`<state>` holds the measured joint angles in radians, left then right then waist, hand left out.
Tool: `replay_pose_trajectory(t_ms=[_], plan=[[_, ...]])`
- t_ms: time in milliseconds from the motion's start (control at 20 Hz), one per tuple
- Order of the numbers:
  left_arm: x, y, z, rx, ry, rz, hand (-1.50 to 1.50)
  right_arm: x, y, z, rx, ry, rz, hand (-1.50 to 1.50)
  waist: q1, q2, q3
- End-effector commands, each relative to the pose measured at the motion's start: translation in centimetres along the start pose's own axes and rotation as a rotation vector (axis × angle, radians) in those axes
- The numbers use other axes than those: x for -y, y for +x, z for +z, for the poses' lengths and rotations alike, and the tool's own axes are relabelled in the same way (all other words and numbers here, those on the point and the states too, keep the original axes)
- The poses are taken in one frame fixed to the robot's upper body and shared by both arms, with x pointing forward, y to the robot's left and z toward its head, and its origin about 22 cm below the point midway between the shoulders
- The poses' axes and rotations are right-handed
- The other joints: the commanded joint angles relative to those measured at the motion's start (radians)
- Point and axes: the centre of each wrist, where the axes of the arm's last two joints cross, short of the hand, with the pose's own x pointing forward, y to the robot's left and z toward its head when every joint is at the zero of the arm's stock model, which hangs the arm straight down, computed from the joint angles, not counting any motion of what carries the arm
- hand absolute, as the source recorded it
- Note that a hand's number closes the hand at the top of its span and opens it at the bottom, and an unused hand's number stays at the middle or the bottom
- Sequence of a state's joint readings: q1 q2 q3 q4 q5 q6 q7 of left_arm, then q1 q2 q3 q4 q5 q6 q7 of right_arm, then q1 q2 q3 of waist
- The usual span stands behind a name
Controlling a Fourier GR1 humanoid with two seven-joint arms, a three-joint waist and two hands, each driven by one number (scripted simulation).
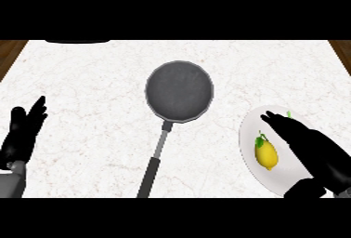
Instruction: Pick the lemon from the plate and place it in the pan
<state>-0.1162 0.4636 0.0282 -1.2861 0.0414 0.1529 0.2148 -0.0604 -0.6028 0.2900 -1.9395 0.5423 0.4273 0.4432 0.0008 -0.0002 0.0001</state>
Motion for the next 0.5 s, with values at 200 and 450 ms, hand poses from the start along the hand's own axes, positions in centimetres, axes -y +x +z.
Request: replay_pose_trajectory(t_ms=[200, 450], plan=[[1.1, -0.4, -0.2, -0.004, -0.009, 0.005, 0.0, -2.0, 0.1, -0.7, -0.007, 0.028, 0.021, -1.5, -0.003, 0.0, 0.0], [0.2, 0.1, 0.6, -0.001, -0.015, 0.008, 0.0, 0.1, 0.2, -3.2, -0.011, 0.022, 0.003, -1.5, 0.002, 0.0, 0.0]])
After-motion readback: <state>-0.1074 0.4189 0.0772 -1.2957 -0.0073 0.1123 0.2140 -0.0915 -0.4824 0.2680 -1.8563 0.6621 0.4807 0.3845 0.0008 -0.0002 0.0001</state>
